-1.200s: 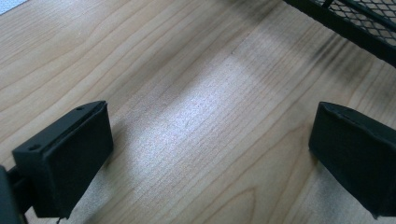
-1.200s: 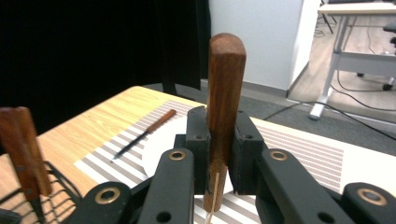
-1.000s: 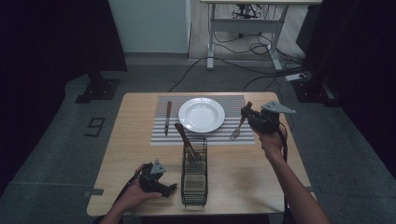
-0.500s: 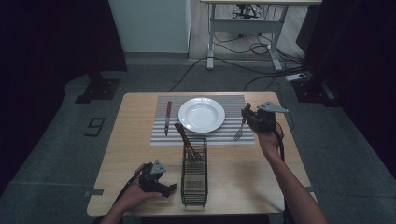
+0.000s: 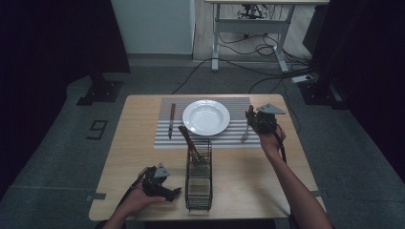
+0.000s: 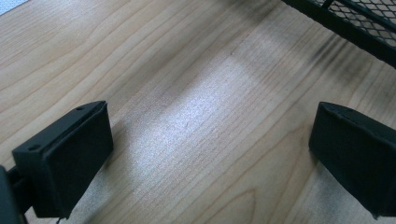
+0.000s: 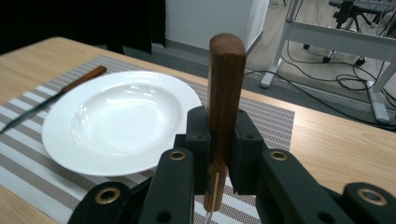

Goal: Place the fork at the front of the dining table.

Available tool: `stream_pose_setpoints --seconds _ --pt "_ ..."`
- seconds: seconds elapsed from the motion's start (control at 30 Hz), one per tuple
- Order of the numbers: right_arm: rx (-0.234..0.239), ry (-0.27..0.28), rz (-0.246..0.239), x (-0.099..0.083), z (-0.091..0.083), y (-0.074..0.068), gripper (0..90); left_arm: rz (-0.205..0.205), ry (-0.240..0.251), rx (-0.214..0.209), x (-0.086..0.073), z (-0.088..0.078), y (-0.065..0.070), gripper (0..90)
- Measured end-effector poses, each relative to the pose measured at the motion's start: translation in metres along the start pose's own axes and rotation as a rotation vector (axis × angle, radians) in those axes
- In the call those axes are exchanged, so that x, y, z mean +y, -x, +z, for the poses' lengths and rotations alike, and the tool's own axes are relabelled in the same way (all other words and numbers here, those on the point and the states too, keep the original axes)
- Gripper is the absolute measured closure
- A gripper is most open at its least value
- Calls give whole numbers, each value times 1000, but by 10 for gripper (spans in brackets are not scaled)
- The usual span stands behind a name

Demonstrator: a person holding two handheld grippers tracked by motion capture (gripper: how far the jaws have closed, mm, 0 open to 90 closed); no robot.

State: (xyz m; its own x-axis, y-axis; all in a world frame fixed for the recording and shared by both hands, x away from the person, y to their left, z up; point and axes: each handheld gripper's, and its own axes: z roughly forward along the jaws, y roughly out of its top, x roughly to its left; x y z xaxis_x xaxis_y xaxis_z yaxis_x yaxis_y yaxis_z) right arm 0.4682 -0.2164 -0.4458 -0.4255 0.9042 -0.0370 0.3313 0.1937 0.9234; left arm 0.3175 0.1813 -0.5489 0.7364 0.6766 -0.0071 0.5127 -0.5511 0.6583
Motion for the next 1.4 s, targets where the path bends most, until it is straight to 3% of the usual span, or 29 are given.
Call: stream_pose_setpoints --seconds 0.17,0.33,0.73,1.07,1.4 --pt "-5 6 -3 -2 2 0 804 0 0 0 0 0 0 0" --pt "3 2 39 -3 3 5 801 0 0 0 0 0 0 0" --pt "34 -58 77 -13 11 9 783 1 0 0 0 0 0 0" --pt "21 -96 33 -21 20 3 789 0 0 0 0 0 0 0" --pt "-13 -115 45 -13 20 9 796 0 0 0 0 0 0 0"
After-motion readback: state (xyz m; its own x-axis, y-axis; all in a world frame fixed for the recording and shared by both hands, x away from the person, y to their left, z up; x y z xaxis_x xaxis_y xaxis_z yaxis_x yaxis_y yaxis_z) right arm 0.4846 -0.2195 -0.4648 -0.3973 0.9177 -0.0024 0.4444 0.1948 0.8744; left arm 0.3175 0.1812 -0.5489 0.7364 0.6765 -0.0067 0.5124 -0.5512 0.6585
